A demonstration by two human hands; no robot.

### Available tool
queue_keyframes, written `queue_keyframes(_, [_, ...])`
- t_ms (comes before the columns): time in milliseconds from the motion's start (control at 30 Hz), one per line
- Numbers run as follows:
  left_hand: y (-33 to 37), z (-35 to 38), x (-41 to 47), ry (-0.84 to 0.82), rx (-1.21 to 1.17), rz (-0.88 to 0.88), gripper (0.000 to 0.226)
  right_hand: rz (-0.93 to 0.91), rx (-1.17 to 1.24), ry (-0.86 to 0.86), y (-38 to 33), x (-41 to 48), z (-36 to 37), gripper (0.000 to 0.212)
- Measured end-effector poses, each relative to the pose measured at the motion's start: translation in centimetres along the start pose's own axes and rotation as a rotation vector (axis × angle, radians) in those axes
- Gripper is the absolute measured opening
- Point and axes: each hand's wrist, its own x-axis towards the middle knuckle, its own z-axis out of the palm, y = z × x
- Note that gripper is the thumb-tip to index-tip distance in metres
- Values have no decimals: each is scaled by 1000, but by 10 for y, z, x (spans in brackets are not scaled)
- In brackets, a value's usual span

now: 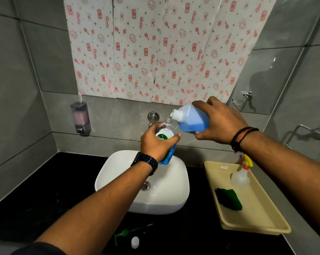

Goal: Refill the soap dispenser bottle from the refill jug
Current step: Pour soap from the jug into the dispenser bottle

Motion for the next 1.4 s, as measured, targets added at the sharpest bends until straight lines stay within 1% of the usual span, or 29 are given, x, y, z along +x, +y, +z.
queue_keyframes(233, [5, 0, 1, -17, 5, 11, 47, -21, -25, -8, 0, 2, -6, 83])
queue_keyframes(467, [5, 1, 2, -16, -2, 14, 52, -48, -78, -6, 0, 4, -13, 83])
queue_keyframes(633, [7, 1, 2, -9, 3, 11, 48, -62, -118, -20, 1, 7, -14, 84])
queue_keyframes(900, [9, 0, 3, 5, -2, 22, 46, -51, -91, -21, 0, 9, -16, 84])
queue_keyframes(1400, [9, -2, 3, 3, -14, 28, 46, -52, -117, -29, -1, 9, -16, 86])
